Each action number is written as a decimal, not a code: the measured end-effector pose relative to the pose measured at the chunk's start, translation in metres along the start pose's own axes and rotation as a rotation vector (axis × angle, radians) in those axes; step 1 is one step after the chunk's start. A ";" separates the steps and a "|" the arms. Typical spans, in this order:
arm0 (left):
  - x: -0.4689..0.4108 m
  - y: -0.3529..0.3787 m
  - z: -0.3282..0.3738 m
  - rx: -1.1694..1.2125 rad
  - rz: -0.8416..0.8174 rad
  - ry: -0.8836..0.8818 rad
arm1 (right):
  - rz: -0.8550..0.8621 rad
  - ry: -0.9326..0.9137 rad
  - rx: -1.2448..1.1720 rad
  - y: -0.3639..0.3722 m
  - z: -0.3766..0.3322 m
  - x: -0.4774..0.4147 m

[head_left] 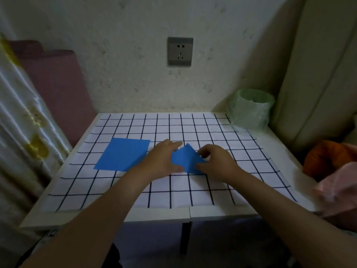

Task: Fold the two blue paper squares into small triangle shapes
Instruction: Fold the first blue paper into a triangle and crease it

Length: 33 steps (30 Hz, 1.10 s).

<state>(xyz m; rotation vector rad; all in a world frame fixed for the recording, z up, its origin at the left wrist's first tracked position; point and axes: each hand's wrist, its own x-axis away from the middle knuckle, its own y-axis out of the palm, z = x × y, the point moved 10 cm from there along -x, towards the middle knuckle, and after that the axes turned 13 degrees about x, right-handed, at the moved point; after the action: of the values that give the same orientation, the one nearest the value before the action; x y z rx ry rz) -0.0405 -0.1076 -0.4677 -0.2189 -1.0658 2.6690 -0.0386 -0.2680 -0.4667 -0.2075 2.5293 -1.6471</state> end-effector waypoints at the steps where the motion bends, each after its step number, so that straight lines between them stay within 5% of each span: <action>1: -0.002 -0.003 -0.001 0.017 0.007 0.008 | 0.013 0.009 -0.035 -0.001 0.002 -0.003; 7: -0.006 -0.026 0.004 0.128 0.141 0.125 | 0.035 -0.009 -0.223 -0.005 0.008 -0.016; 12: 0.004 -0.042 0.035 -0.005 0.262 0.406 | 0.276 -0.271 -0.100 -0.033 -0.014 -0.007; 20: 0.011 -0.008 0.001 -0.070 0.032 0.221 | 0.202 -0.466 0.345 -0.001 -0.028 -0.004; 27: 0.019 0.006 -0.012 -0.117 -0.037 0.146 | 0.133 -0.628 0.408 0.006 -0.042 0.016; 33: 0.025 -0.005 -0.009 0.037 0.040 0.164 | 0.073 -0.577 0.270 0.007 -0.039 0.015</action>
<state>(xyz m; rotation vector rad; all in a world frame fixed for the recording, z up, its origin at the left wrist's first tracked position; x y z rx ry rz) -0.0617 -0.0909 -0.4716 -0.4486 -0.9706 2.6495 -0.0600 -0.2331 -0.4580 -0.4772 1.8553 -1.5893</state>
